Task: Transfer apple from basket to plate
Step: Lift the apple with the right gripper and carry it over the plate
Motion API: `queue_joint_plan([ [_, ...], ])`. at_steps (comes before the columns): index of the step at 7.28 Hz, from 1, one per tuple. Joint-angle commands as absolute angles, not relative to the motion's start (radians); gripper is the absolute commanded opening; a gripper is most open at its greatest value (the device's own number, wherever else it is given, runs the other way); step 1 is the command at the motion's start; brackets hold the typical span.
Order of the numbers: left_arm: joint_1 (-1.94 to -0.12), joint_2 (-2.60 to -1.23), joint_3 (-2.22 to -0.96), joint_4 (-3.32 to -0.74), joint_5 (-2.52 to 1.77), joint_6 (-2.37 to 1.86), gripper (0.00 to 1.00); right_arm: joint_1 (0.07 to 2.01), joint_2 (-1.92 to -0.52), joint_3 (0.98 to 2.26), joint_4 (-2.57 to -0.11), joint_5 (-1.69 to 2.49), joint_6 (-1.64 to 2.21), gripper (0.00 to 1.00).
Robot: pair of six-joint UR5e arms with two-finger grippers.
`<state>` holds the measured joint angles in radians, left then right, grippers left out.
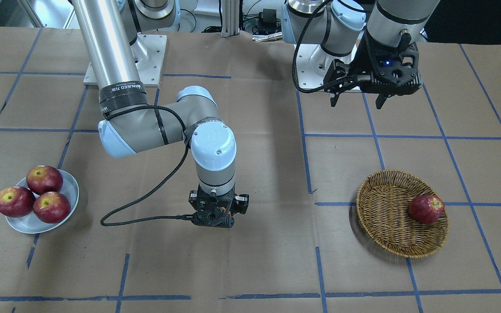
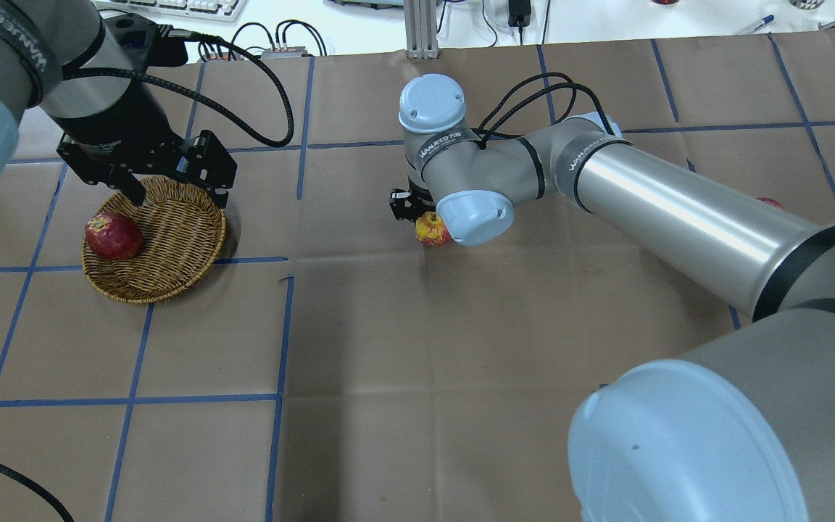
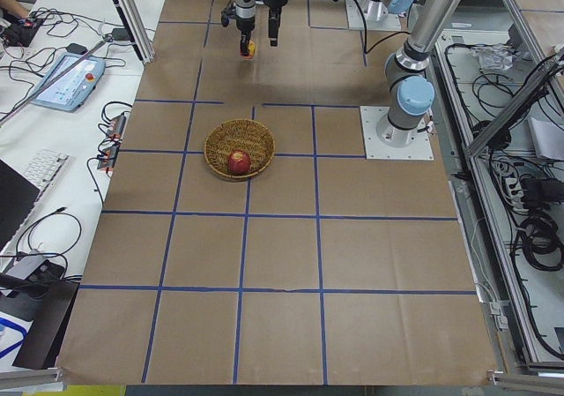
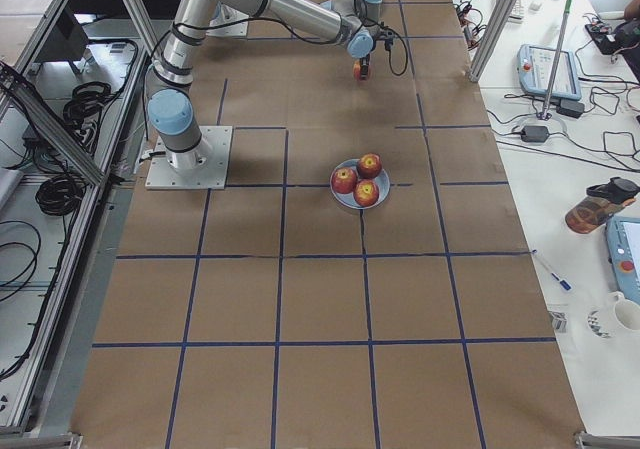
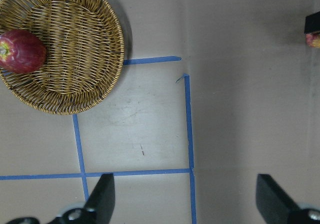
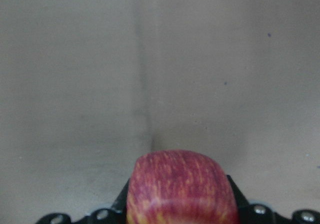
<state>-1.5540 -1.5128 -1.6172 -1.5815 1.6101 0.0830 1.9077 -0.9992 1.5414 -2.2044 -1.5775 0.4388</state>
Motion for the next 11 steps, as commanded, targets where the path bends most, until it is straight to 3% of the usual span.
queue_joint_plan([
  [1, -1.555, -1.516, -1.614, -1.582, 1.609, 0.083, 0.99, 1.795, -1.107, 1.517, -2.107, -1.569, 0.363, 0.5],
  [5, -1.555, -1.52, -1.608, -1.582, 1.609, 0.083, 0.99, 1.408, -1.291, 1.558, -1.868, -1.568, -0.199, 0.5],
  [8, -1.555, -1.522, -1.606, -1.582, 1.609, 0.083, 0.99, 1.176, -1.289, 1.614, -1.888, -1.56, -0.541, 0.5],
  [11, -1.555, -1.52, -1.611, -1.582, 1.609, 0.083, 0.99, 1.157, -1.231, 1.727, -2.061, -1.563, -0.563, 0.5],
])
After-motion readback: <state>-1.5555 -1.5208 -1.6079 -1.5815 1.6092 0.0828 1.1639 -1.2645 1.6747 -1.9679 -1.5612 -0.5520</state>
